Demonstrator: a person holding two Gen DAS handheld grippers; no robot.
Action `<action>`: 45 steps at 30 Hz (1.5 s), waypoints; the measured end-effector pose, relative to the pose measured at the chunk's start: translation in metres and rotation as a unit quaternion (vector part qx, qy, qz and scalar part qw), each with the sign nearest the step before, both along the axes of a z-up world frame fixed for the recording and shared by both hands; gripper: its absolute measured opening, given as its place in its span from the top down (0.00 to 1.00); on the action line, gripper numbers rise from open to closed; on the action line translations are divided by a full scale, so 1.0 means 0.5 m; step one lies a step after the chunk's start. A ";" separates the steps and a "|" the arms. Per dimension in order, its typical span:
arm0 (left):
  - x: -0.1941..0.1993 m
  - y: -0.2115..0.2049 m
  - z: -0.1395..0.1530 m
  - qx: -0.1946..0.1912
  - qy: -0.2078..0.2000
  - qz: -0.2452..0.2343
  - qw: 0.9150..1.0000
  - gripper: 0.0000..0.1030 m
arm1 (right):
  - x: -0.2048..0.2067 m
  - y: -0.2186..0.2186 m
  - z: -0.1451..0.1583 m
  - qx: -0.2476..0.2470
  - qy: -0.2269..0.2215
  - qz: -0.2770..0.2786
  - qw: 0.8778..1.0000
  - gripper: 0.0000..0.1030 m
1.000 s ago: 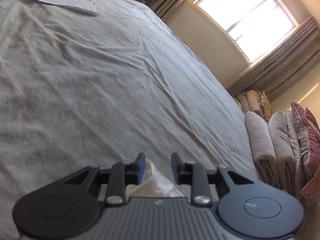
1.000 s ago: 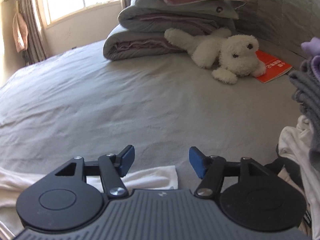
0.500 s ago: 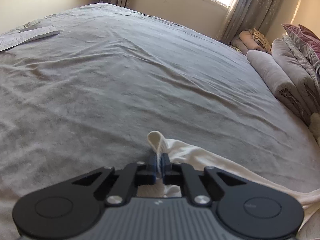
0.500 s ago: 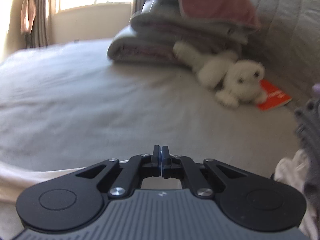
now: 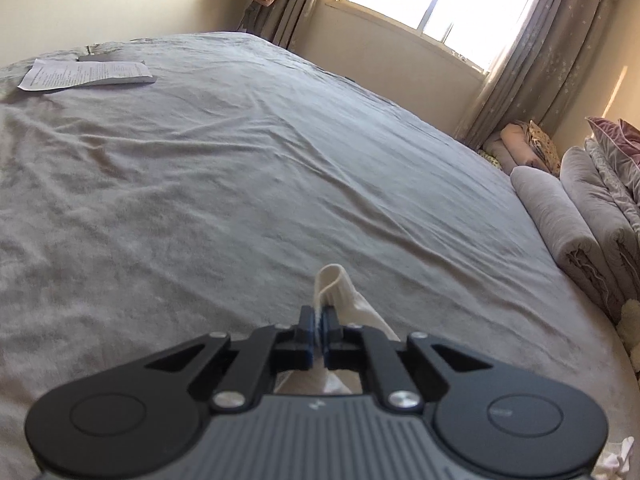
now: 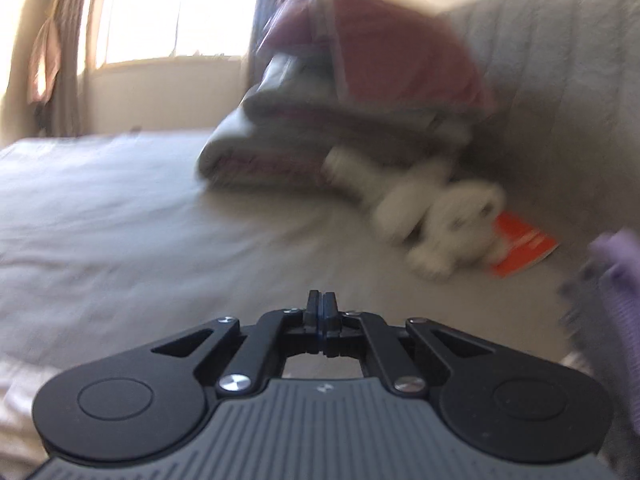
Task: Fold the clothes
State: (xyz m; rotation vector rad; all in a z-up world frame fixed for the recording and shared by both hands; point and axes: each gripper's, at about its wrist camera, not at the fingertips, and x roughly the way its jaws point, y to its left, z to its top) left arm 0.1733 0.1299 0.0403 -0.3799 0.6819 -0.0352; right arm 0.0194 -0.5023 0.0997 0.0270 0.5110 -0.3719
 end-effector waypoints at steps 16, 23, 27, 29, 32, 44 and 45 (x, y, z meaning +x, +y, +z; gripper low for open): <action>0.014 0.007 -0.015 -0.010 0.005 0.012 1.000 0.96 | 0.064 -0.018 -0.114 0.116 0.058 0.092 0.987 0.57; -0.010 0.016 0.020 -0.034 -0.027 0.035 0.998 0.96 | 0.035 0.010 -0.039 0.040 0.019 0.075 0.996 0.95; -0.033 0.019 0.046 -0.049 -0.054 0.034 0.997 0.96 | -0.015 0.003 0.029 0.029 -0.041 0.061 0.997 0.95; -0.045 0.020 0.059 -0.055 -0.068 0.032 0.996 0.96 | -0.035 0.008 0.054 0.015 -0.054 0.052 0.997 0.95; -0.063 0.021 0.079 -0.065 -0.088 0.029 0.994 0.96 | -0.070 0.014 0.092 -0.007 -0.071 0.037 0.997 0.95; -0.061 -0.032 0.085 -0.076 -0.096 0.004 0.993 0.96 | -0.152 -0.046 0.125 0.055 -0.038 -0.037 0.997 0.95; -0.055 -0.033 0.079 -0.075 -0.093 0.007 0.993 0.96 | -0.141 -0.043 0.117 0.052 -0.031 -0.037 0.997 0.95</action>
